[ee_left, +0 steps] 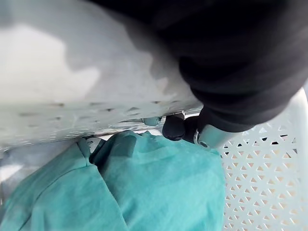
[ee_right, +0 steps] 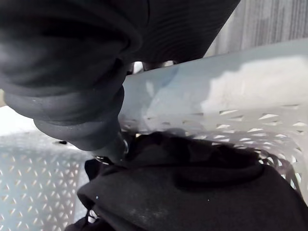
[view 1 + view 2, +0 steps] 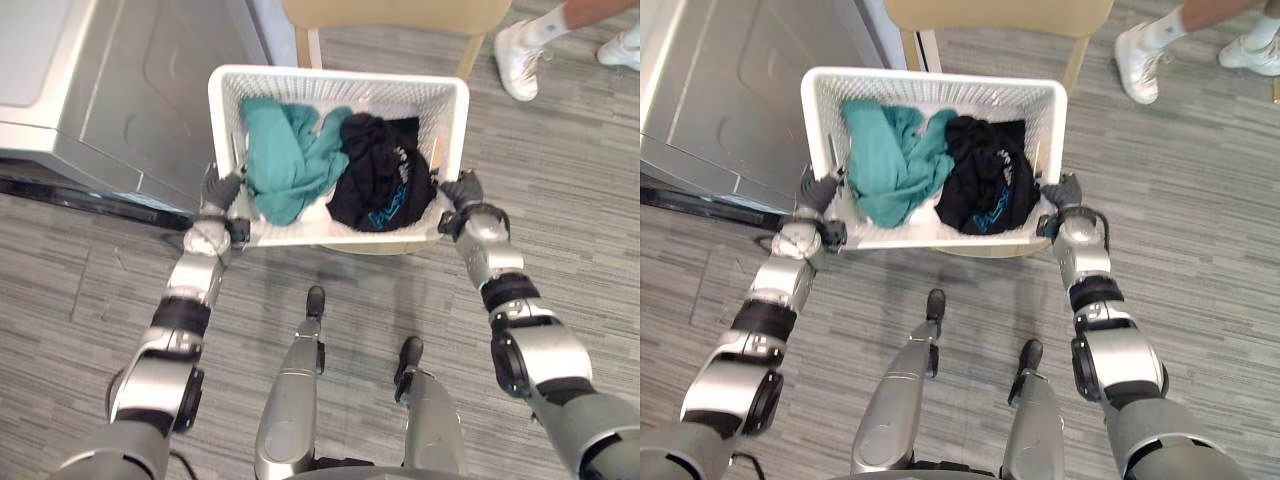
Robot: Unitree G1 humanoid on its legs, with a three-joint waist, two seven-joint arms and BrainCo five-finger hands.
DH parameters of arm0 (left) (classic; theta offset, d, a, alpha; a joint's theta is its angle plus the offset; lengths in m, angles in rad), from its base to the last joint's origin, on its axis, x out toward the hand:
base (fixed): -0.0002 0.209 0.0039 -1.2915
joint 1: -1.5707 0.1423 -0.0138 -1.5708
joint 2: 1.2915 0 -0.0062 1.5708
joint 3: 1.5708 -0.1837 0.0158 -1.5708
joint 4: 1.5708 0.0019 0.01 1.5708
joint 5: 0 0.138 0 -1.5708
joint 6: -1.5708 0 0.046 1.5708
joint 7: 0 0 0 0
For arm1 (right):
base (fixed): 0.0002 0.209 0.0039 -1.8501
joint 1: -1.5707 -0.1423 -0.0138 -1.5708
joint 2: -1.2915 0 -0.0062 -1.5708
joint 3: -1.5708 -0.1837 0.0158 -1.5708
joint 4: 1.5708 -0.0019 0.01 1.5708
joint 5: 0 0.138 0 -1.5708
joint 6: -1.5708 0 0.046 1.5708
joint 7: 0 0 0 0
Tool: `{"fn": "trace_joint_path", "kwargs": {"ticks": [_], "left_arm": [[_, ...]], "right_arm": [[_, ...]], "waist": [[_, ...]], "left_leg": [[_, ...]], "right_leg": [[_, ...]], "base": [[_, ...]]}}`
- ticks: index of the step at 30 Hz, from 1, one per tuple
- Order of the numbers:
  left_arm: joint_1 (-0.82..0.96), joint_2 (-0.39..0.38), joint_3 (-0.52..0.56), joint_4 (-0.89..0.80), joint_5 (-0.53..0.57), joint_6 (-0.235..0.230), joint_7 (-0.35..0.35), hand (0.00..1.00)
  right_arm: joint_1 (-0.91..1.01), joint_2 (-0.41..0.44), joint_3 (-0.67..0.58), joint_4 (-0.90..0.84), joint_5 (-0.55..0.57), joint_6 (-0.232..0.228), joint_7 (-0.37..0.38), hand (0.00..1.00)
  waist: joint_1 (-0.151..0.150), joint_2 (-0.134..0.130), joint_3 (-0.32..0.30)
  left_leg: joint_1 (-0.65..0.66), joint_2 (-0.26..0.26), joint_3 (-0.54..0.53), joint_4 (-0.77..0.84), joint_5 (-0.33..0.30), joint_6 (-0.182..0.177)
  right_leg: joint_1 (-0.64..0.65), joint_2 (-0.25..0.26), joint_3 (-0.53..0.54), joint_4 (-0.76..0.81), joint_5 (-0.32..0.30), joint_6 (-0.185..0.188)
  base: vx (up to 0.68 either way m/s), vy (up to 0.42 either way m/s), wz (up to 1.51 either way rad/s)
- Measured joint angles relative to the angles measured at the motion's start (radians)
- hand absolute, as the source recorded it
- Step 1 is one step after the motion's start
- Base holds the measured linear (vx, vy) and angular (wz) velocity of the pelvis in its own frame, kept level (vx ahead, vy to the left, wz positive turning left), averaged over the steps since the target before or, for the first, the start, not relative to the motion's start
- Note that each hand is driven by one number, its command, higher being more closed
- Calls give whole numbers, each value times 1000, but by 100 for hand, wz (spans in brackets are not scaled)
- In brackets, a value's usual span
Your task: Pick up the laundry basket with both hands and put the clothes into the washing machine.
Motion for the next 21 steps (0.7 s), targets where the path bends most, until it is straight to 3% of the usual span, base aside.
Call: {"fn": "trace_joint_path", "kwargs": {"ticks": [5,8,15,16,17,21], "left_arm": [[-187,1,0,125,-6,2,-3,100],[-200,-8,2,138,-3,4,-3,100],[-221,-34,24,181,17,13,-1,100],[-228,-37,26,183,21,14,-2,100],[-242,-38,28,206,28,14,-2,0],[-246,-42,57,221,65,38,12,0]], "right_arm": [[-103,-27,-19,4,25,8,-40,100],[-111,-33,-19,4,32,12,-56,100],[-137,-49,-17,3,30,19,-55,100],[-138,-49,-19,2,30,18,-55,0],[-138,-47,-19,2,31,17,-55,0],[-138,-38,-19,2,32,15,-27,0]], "waist": [[-6,-24,17],[-11,-36,24],[-15,-39,26],[-18,-39,26],[-22,-40,26],[-28,-40,26]], "left_leg": [[-94,38,-5,16,8,-13],[-110,55,-2,18,8,-14],[-134,71,23,26,8,-14],[-141,73,31,32,8,-14],[-141,75,39,33,7,-14],[-141,80,62,32,7,-13]], "right_leg": [[-82,29,-16,8,11,-16],[-96,42,-22,9,13,-19],[-119,50,-22,18,12,-19],[-125,50,-21,26,12,-20],[-125,50,-21,26,12,-20],[-134,49,-4,27,12,-21]], "base": [[9,-31,-5],[30,-55,-4],[9,-10,-1],[0,0,0],[0,0,0],[-6,-10,-9]]}}
